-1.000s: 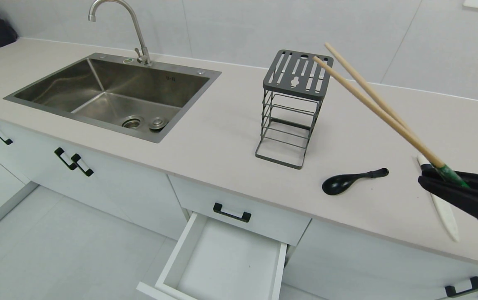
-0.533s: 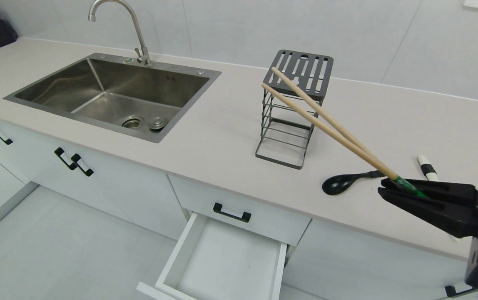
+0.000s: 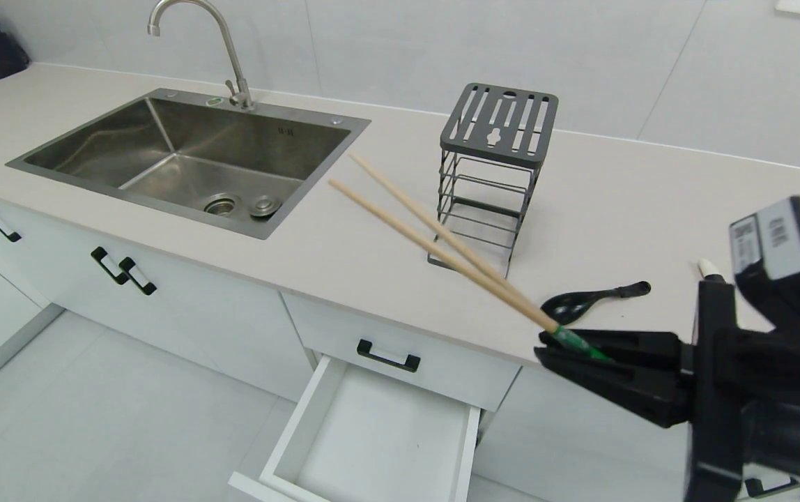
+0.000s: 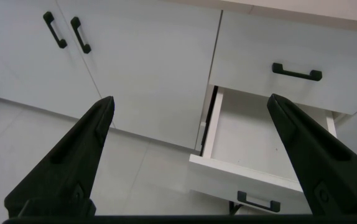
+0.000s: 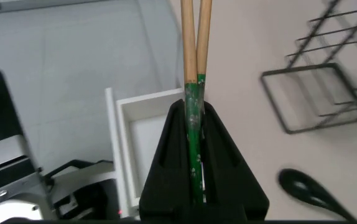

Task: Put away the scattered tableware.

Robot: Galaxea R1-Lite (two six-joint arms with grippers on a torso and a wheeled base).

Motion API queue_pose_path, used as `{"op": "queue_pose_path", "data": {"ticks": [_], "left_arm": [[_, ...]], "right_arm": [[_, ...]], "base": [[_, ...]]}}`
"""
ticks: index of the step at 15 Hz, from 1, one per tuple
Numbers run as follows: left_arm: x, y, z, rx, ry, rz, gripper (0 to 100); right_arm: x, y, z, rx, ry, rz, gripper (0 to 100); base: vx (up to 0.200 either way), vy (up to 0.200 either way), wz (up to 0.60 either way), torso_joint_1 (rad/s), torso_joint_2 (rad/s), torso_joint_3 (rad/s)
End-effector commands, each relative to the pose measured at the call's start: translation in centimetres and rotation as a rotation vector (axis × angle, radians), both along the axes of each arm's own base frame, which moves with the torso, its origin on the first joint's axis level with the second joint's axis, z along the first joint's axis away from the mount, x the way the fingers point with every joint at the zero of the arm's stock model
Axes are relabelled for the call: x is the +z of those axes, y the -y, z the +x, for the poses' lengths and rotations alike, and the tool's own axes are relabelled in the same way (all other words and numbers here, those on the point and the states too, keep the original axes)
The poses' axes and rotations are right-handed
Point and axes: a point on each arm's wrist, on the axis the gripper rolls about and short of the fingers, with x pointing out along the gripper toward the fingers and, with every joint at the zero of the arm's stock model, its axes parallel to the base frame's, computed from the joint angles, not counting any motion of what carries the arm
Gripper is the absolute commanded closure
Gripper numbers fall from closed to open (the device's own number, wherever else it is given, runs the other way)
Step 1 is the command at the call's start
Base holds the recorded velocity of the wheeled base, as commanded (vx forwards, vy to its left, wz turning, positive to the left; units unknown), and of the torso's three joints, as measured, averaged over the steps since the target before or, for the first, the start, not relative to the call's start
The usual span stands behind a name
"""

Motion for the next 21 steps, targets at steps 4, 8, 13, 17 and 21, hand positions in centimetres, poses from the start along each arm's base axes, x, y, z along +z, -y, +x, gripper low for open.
{"op": "queue_pose_path", "data": {"ticks": [4, 8, 13, 17, 21], "left_arm": [[0.0, 0.0, 0.0, 0.0, -0.001, -0.001, 0], [0.0, 0.0, 0.0, 0.0, -0.001, 0.0, 0], [0.0, 0.0, 0.0, 0.0, -0.001, -0.001, 0], [0.0, 0.0, 0.0, 0.0, -0.001, 0.0, 0], [0.0, 0.0, 0.0, 0.0, -0.001, -0.001, 0]], "right_arm": [[-3.5, -2.4, -0.4, 0.039, -0.157, -0.078, 100], [-4.2, -2.9, 0.0, 0.025, -0.185, -0.096, 100], [-6.6, -2.3, -0.5, 0.036, -0.168, -0.073, 100], [-7.0, -3.0, -1.5, 0.086, -0.173, -0.096, 100], [-8.0, -5.6, 0.0, 0.056, -0.103, -0.285, 100]], "base": [[0.0, 0.0, 0.0, 0.0, 0.0, 0.0], [0.0, 0.0, 0.0, 0.0, 0.0, 0.0], [0.0, 0.0, 0.0, 0.0, 0.0, 0.0], [0.0, 0.0, 0.0, 0.0, 0.0, 0.0], [0.0, 0.0, 0.0, -0.079, 0.15, 0.084]]}}
